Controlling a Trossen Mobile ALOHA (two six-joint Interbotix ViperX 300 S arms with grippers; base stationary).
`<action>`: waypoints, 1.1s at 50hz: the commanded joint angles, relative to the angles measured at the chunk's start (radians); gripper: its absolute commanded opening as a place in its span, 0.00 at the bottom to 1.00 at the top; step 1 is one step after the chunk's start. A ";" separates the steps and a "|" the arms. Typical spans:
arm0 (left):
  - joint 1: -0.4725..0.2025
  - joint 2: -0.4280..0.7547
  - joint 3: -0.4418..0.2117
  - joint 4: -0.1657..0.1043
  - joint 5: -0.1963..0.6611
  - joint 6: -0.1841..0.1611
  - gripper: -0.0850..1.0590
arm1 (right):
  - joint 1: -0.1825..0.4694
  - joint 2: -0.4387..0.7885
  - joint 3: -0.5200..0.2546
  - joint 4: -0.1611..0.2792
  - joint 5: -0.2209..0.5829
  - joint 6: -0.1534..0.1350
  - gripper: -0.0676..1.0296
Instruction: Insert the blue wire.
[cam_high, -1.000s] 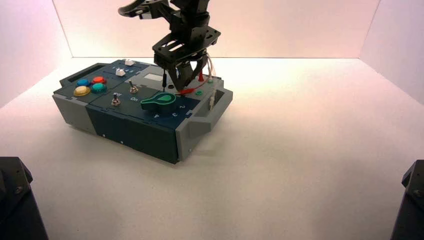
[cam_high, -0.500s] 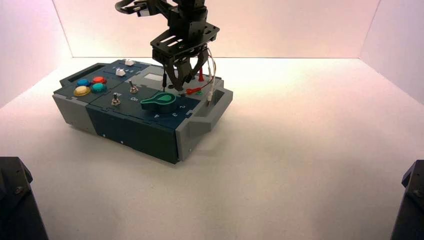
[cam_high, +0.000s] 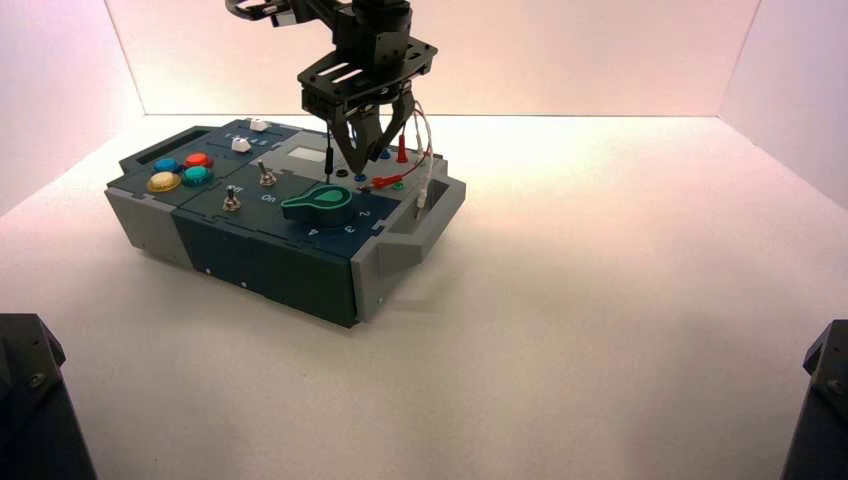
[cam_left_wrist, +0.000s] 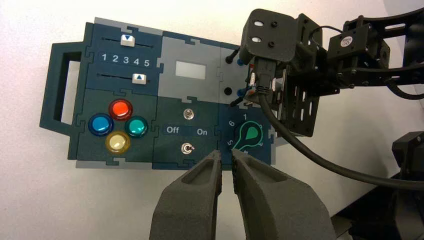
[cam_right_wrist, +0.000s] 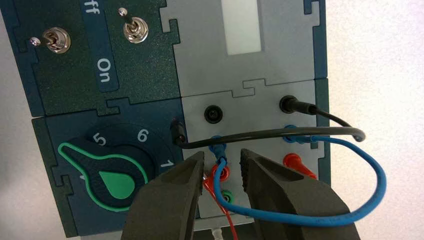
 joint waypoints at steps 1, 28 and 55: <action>0.003 -0.005 -0.011 -0.006 -0.003 0.003 0.19 | 0.002 -0.048 -0.034 0.000 0.000 -0.002 0.43; 0.003 -0.003 -0.011 -0.008 -0.003 0.002 0.19 | 0.000 -0.035 -0.043 -0.003 0.000 -0.003 0.31; 0.003 -0.003 -0.011 -0.008 -0.003 0.003 0.19 | 0.000 -0.041 -0.049 -0.018 0.015 -0.005 0.12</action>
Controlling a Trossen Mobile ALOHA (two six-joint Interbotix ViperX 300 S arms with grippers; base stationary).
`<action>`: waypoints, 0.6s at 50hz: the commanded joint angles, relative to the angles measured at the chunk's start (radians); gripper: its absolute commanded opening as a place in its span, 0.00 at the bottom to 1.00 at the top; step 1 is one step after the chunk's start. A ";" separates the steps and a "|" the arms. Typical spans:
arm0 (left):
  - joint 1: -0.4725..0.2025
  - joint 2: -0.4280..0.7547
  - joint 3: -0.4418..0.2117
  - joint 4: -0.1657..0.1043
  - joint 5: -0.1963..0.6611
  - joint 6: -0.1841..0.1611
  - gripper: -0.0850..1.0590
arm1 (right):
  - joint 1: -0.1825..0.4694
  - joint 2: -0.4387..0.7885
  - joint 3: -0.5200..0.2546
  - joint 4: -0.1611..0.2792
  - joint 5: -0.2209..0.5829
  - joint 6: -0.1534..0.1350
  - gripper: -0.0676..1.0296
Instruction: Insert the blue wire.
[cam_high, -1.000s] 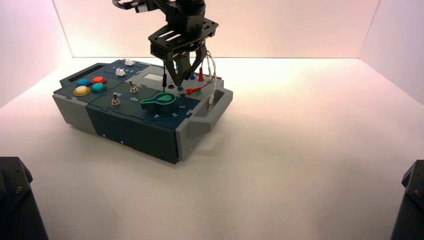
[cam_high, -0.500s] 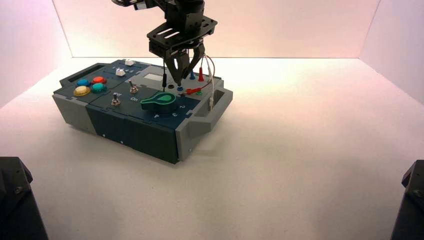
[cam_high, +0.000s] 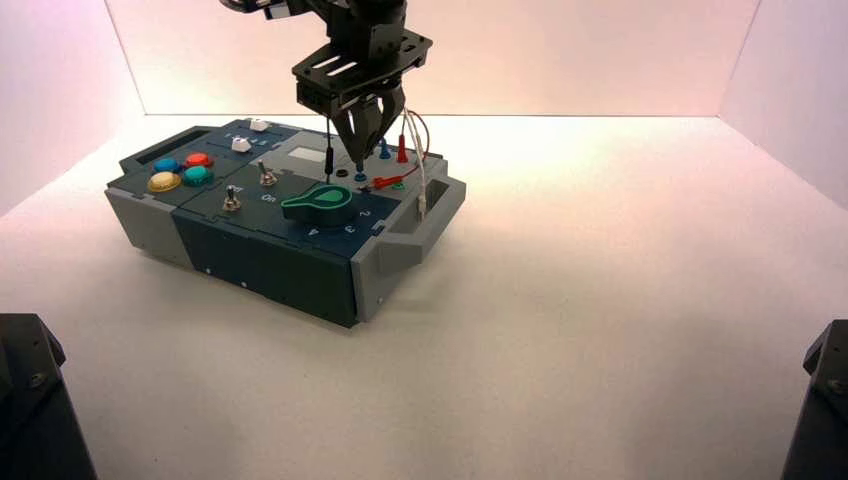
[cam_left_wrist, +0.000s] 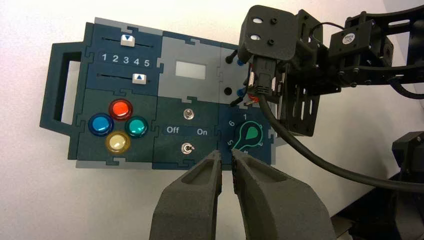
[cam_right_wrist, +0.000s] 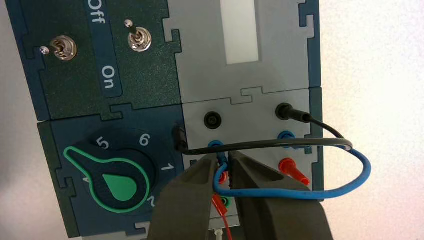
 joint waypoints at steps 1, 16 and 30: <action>0.003 -0.003 -0.011 -0.008 -0.003 0.002 0.19 | -0.003 -0.043 -0.031 -0.006 0.000 -0.003 0.12; 0.003 -0.003 -0.011 -0.008 -0.003 0.003 0.19 | -0.003 -0.031 -0.028 -0.006 0.000 -0.003 0.08; 0.003 -0.003 -0.011 -0.008 -0.003 0.002 0.19 | -0.003 -0.005 -0.021 -0.008 -0.003 -0.003 0.08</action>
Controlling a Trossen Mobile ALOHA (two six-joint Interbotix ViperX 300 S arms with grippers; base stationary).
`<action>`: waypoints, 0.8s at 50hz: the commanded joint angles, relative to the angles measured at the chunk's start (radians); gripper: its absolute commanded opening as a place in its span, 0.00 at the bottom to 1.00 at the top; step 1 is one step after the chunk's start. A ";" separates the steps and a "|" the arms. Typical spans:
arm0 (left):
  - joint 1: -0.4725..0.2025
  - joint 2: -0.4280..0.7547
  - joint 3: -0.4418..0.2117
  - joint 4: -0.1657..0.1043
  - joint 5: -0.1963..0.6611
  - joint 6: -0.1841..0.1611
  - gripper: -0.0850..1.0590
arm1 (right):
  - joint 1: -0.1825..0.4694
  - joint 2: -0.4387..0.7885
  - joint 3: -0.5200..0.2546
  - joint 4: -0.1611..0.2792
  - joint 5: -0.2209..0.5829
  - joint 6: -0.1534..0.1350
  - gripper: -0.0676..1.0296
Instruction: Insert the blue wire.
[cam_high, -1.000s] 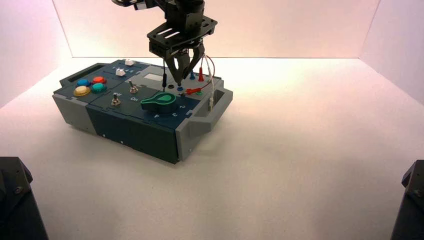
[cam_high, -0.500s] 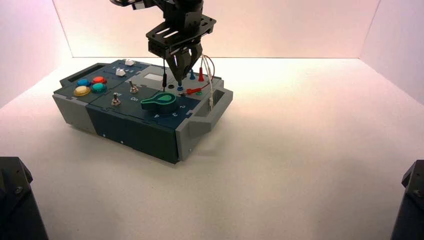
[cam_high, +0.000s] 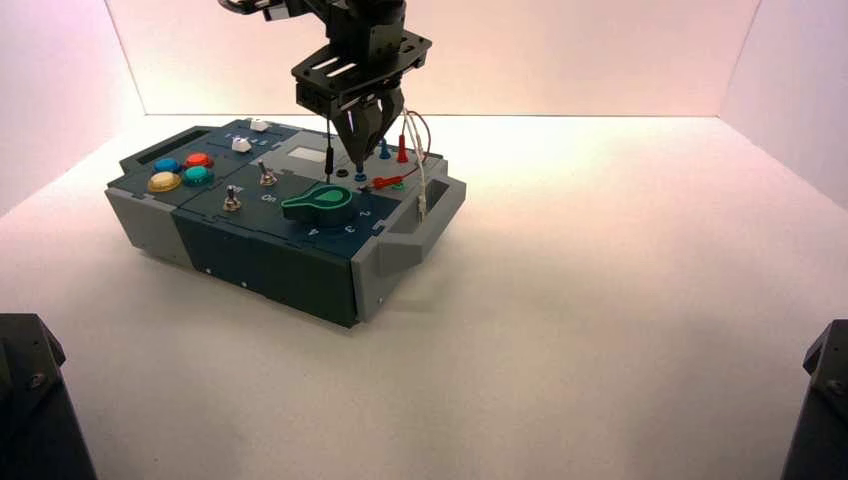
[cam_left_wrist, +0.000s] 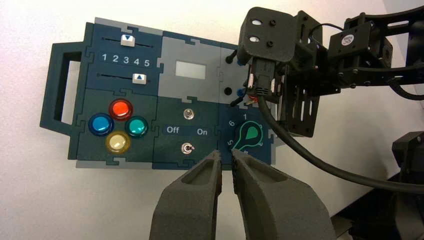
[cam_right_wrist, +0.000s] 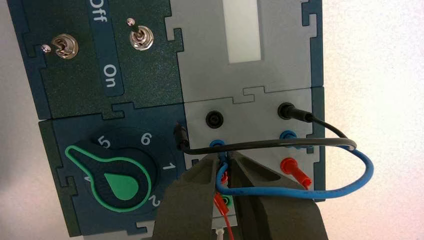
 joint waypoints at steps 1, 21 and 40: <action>0.005 -0.003 -0.009 -0.008 -0.003 0.003 0.19 | -0.005 -0.006 -0.020 -0.008 -0.005 -0.003 0.08; 0.005 -0.005 -0.008 -0.008 -0.003 0.002 0.19 | -0.005 0.020 -0.011 -0.008 -0.008 -0.003 0.08; 0.005 -0.006 -0.008 -0.008 -0.003 0.003 0.19 | -0.005 -0.040 -0.020 -0.003 0.011 0.018 0.32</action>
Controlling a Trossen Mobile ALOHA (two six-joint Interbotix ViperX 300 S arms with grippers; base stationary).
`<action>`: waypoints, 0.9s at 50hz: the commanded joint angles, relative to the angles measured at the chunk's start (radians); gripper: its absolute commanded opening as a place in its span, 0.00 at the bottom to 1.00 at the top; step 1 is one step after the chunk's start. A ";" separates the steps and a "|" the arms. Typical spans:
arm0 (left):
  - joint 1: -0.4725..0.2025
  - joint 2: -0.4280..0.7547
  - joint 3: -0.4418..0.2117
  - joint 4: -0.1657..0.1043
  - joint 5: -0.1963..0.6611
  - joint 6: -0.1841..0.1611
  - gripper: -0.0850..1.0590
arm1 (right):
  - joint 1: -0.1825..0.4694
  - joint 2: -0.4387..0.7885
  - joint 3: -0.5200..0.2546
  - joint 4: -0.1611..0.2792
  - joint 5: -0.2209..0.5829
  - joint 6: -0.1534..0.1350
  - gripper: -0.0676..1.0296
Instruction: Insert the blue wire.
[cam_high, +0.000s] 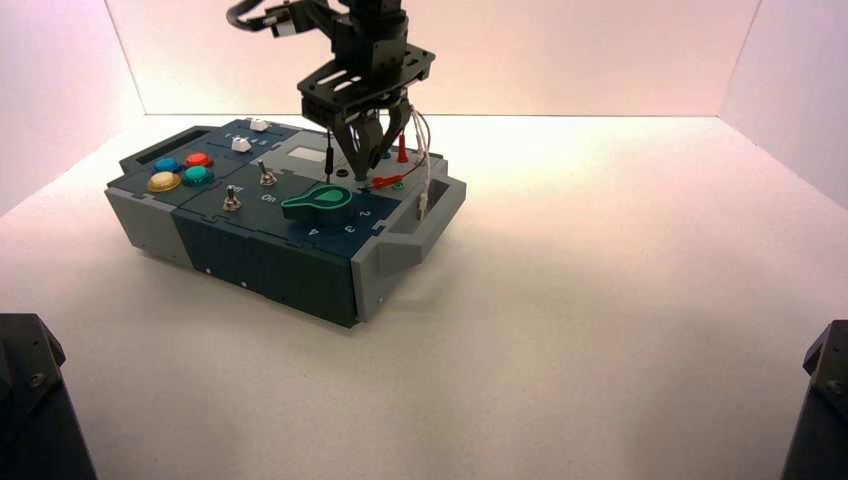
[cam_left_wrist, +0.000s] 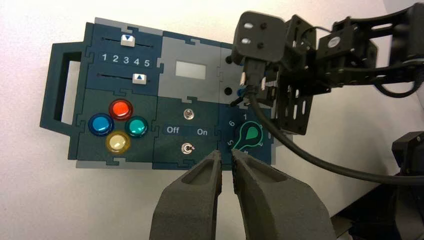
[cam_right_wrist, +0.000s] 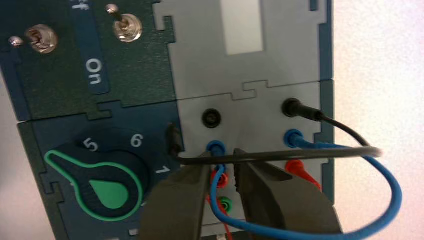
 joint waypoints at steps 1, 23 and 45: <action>0.003 -0.006 -0.009 -0.008 -0.003 0.002 0.19 | -0.002 -0.064 -0.017 -0.002 0.014 0.003 0.33; 0.003 -0.006 -0.009 -0.008 -0.040 -0.002 0.19 | -0.003 -0.130 -0.014 0.002 0.130 0.003 0.35; 0.003 -0.021 0.011 0.000 -0.060 0.000 0.19 | -0.003 -0.190 -0.049 -0.002 0.195 0.002 0.35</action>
